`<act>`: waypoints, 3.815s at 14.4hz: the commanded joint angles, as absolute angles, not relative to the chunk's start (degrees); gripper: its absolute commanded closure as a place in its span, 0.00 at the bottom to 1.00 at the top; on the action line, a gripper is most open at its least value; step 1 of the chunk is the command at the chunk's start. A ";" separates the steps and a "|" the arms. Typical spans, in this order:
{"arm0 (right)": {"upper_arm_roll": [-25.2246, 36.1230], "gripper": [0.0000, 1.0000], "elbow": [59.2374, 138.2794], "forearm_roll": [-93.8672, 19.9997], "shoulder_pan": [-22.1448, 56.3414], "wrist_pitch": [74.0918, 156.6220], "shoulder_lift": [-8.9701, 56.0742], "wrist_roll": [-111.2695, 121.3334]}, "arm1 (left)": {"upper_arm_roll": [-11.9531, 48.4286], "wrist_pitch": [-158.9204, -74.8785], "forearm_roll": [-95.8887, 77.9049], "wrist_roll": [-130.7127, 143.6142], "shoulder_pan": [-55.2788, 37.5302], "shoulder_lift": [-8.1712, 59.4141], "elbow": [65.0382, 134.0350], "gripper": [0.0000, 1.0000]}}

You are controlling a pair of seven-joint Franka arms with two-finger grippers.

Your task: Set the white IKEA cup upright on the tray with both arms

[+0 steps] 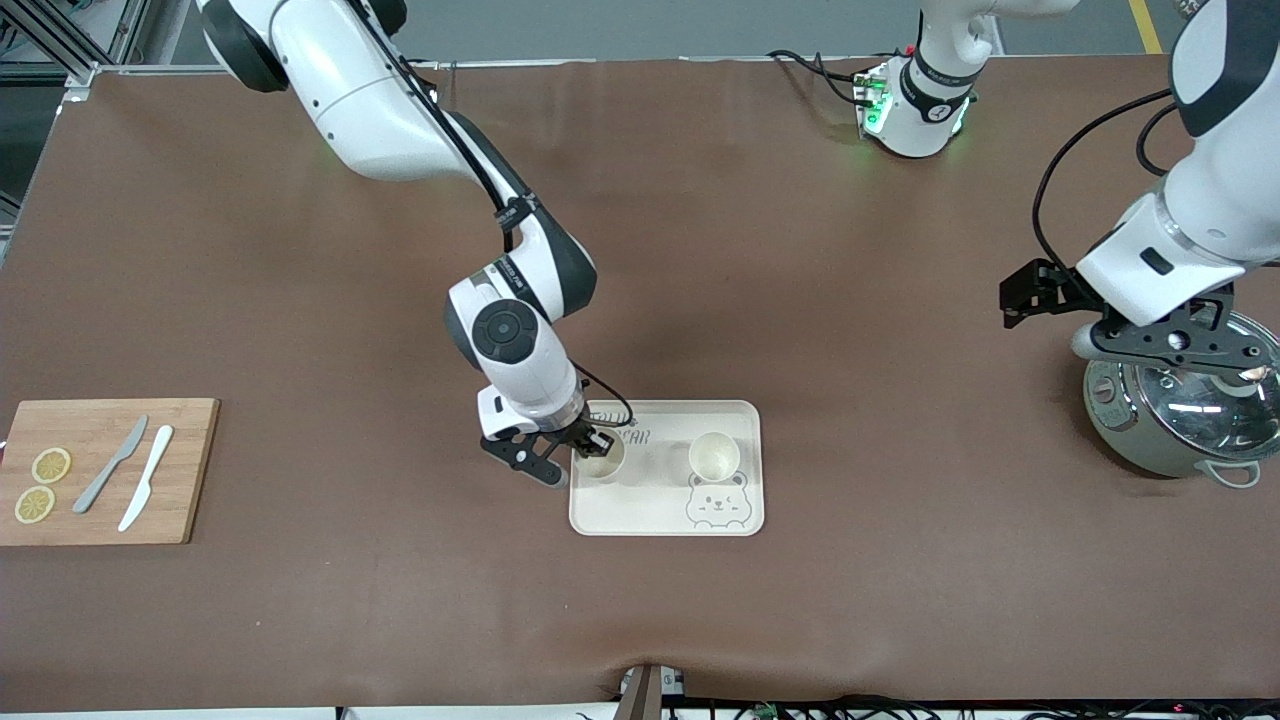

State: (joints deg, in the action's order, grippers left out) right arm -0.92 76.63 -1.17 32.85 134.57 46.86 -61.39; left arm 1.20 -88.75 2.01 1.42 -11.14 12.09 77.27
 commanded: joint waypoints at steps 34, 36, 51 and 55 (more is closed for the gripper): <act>0.35 0.00 105.21 -1.76 -6.32 97.91 -6.24 7.71 | 1.06 -91.14 3.25 1.58 -12.39 13.10 77.26 0.00; 0.26 0.00 103.28 -1.41 -6.42 97.12 -6.24 7.65 | 1.14 -91.14 3.25 1.41 -12.39 13.10 77.26 0.00; 0.18 0.00 94.13 -1.14 -6.85 87.80 -4.31 5.98 | 1.14 -91.05 3.25 1.32 -12.39 12.92 77.26 0.00; 0.18 0.00 92.72 -1.32 -6.68 87.54 -4.13 5.98 | 1.14 -91.05 3.25 1.41 -12.48 12.92 77.26 0.00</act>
State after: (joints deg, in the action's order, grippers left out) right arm 0.56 94.45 -1.20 -6.27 88.57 -4.94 6.90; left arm 1.19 -90.81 2.02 1.37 -12.05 13.31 77.27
